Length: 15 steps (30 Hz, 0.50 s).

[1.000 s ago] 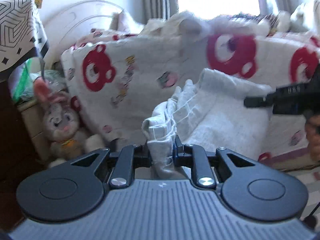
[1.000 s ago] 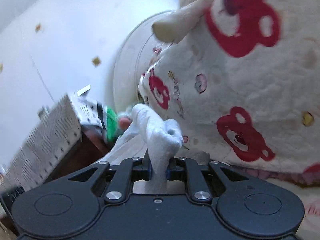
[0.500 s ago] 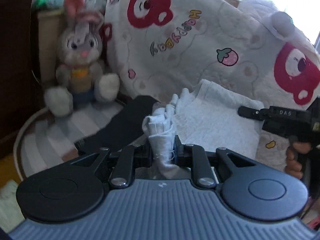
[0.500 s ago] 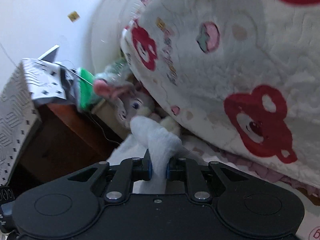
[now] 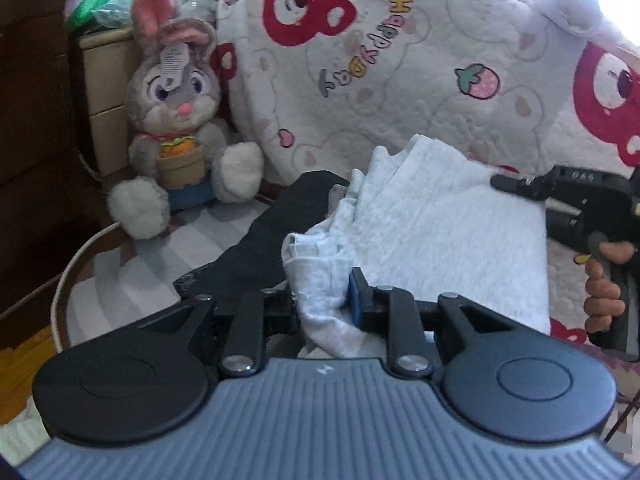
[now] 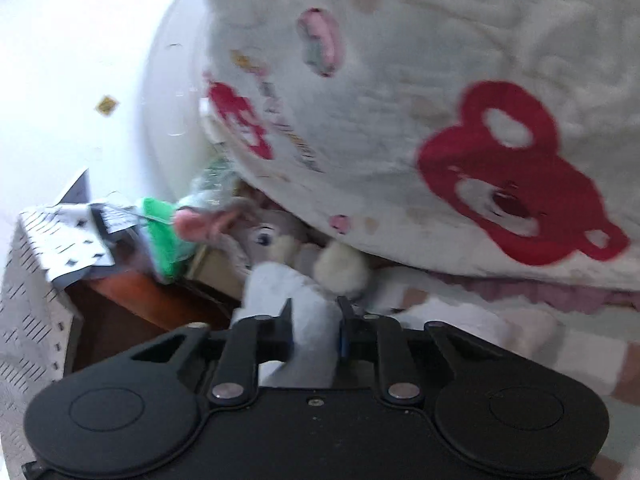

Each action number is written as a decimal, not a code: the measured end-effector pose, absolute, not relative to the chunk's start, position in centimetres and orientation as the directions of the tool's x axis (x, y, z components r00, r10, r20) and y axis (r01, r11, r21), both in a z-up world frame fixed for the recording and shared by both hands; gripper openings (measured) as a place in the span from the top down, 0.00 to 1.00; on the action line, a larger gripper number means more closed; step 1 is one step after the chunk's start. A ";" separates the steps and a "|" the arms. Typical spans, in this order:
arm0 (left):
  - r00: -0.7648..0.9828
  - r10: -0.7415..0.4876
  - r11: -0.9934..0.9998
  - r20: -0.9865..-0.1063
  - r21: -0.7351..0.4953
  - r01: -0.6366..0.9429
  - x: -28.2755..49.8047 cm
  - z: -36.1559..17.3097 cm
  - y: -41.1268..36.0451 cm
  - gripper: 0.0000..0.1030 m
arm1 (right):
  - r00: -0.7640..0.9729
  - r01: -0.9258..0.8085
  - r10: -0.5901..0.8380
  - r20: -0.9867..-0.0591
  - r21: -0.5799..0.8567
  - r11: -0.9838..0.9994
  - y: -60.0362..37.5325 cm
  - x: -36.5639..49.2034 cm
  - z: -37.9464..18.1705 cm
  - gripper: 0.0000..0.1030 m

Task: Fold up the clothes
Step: 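Lift the folded sweatshirt with both grippers and carry it toward the clothes stack, then lower the sweatshirt onto the clothes stack and open both grippers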

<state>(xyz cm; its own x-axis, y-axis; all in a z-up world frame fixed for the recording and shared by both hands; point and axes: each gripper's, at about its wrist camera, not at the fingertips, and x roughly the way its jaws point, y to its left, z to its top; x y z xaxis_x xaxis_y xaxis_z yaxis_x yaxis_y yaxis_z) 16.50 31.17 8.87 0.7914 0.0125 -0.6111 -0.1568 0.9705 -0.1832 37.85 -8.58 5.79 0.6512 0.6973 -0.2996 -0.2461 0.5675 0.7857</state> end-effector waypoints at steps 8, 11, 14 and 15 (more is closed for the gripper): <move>0.823 0.143 0.977 -0.549 -0.054 -0.205 14.8 9.1 30.3 0.58 | 0.658 -0.276 0.630 -0.412 0.647 0.711 -6.8 39.3 6.0 0.53; 0.851 0.258 0.962 -0.457 0.040 -0.269 13.3 10.3 30.5 0.59 | 0.714 -0.148 0.595 -0.369 0.751 0.644 -8.7 37.7 4.4 0.39; 0.902 0.211 0.976 -0.377 0.039 -0.212 11.6 12.4 30.5 0.59 | 0.752 -0.179 0.547 -0.369 0.684 0.707 -9.2 35.0 5.6 0.39; 0.917 0.185 0.982 -0.353 0.039 -0.183 11.2 13.0 30.2 0.58 | 0.763 -0.227 0.539 -0.357 0.633 0.740 -8.9 34.0 6.4 0.39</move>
<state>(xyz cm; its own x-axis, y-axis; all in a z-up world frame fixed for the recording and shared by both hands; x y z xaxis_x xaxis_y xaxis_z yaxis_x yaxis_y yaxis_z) 11.16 30.21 13.02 0.9173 0.1849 -0.3527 -0.1832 0.9823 0.0385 34.01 -8.92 6.44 0.7628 0.5393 -0.3568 -0.2270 0.7400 0.6331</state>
